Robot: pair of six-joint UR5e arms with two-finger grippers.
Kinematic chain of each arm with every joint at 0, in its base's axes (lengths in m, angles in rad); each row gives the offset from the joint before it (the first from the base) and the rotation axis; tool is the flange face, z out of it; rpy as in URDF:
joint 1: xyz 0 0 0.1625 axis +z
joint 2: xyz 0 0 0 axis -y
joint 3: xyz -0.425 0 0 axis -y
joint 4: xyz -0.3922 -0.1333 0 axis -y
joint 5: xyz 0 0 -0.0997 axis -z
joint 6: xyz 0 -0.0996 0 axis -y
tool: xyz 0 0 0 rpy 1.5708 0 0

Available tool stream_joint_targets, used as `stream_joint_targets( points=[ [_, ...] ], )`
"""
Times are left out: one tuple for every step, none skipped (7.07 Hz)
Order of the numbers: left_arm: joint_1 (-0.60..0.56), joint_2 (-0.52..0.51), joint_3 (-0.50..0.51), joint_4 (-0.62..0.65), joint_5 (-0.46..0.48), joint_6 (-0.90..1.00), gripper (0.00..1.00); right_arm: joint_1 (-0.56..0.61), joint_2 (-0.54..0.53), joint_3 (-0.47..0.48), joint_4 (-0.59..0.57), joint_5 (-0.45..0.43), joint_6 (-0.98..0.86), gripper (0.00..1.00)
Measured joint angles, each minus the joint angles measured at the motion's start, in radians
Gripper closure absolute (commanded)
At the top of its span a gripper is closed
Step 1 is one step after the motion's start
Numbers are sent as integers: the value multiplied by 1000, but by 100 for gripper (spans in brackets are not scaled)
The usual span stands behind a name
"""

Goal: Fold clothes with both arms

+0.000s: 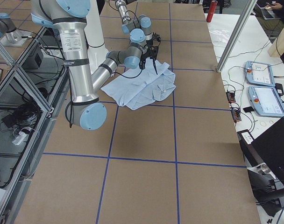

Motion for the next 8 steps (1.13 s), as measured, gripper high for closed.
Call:
stream_joint_targets(
  points=[
    [0,0,-5,1,-3,0,100,1,-1,0,0,0,0,0],
    [0,0,-14,5,-6,1,100,3,-2,-1,0,0,0,0],
    [-11,-1,-24,21,-7,5,100,7,-3,-2,0,1,0,0],
    [-43,-5,-28,36,-7,15,100,11,-3,-4,0,2,0,0],
    [-90,-7,-23,43,-7,48,100,13,-3,-5,0,3,0,0],
    [-133,-20,6,41,-4,101,100,14,-2,-6,0,3,0,0],
    [-166,-68,80,25,7,142,100,16,-2,-7,0,2,0,0],
    [-195,-152,208,-19,35,174,100,18,-2,-10,-1,0,0,0]
  ],
)
